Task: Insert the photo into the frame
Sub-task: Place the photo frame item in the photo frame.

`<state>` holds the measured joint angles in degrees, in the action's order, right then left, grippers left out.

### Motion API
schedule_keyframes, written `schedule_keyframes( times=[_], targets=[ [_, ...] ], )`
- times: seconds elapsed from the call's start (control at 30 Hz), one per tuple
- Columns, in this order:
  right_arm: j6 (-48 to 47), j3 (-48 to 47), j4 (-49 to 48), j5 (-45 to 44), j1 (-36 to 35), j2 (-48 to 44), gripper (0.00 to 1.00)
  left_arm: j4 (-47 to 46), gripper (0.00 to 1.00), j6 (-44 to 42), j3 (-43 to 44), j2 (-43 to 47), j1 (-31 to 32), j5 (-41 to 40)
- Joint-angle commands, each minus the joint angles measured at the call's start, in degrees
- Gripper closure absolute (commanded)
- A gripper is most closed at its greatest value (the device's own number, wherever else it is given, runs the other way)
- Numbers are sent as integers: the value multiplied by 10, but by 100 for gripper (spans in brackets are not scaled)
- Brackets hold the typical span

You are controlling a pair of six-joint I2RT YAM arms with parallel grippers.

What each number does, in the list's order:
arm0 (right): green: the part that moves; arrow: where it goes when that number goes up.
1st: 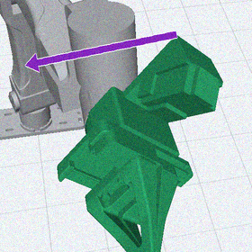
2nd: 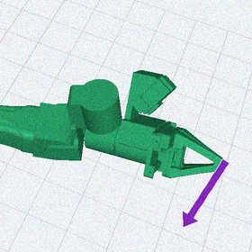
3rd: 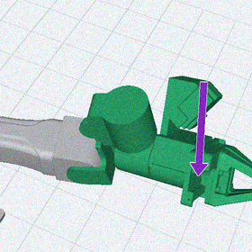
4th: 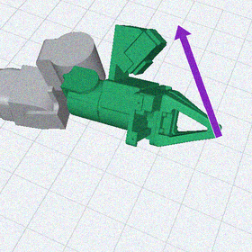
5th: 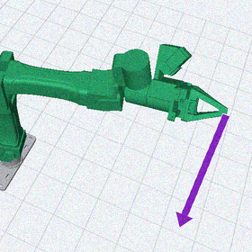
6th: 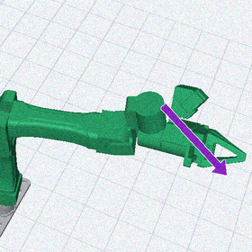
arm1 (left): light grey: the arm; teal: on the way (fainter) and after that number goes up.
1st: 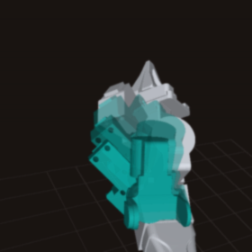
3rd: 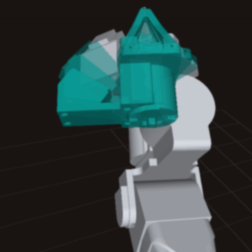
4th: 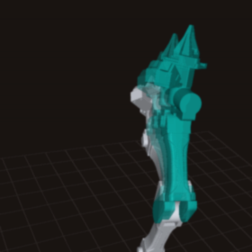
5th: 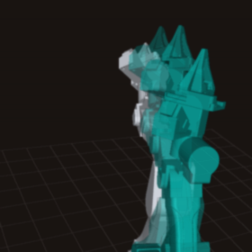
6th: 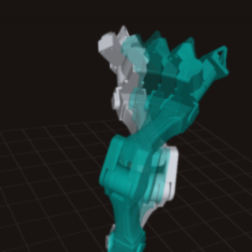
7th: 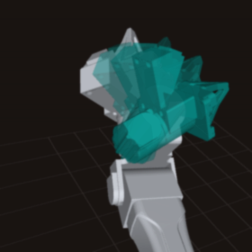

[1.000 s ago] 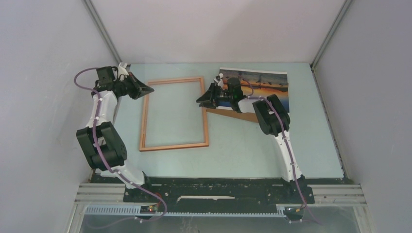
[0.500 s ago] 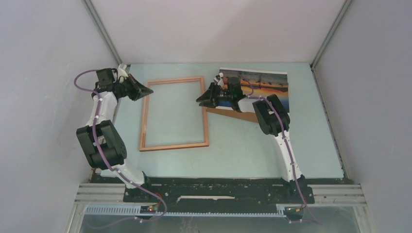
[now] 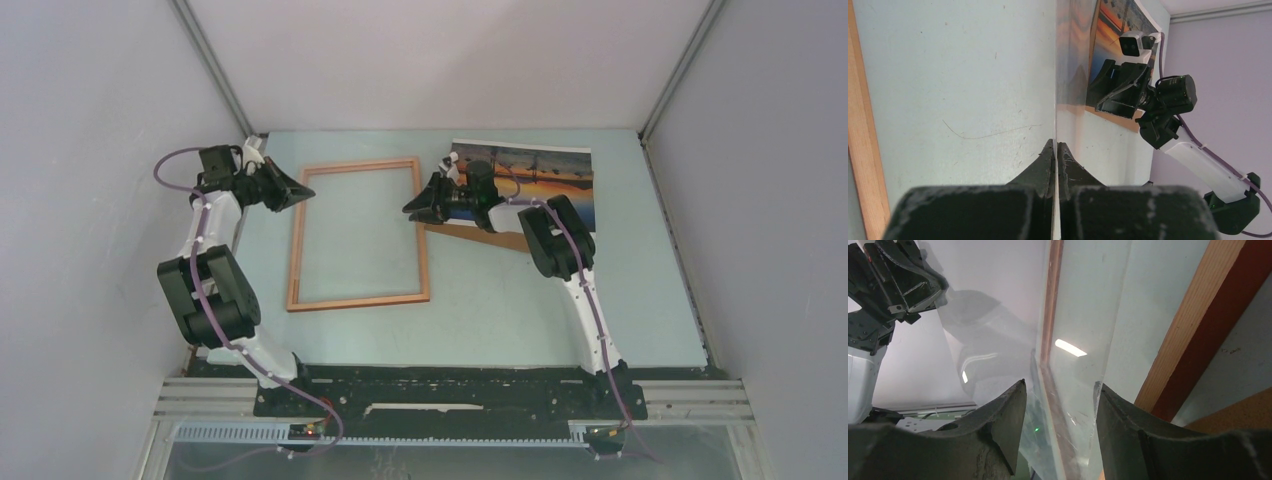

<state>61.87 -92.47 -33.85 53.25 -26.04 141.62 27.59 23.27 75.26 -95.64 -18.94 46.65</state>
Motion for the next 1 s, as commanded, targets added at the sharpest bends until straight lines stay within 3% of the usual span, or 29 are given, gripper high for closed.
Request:
schedule_keyframes(
  times=[0.0,0.67,0.97],
  targets=[
    [-8,-24,-12,3,-11,8,40,2,100,-35,1,-9,-12,0],
    [-6,-29,-17,3,-19,17,40,-26,100,-46,14,-31,-21,34],
    [-5,-28,-24,3,-19,21,40,-88,100,-50,-1,-31,-20,70]
  ],
)
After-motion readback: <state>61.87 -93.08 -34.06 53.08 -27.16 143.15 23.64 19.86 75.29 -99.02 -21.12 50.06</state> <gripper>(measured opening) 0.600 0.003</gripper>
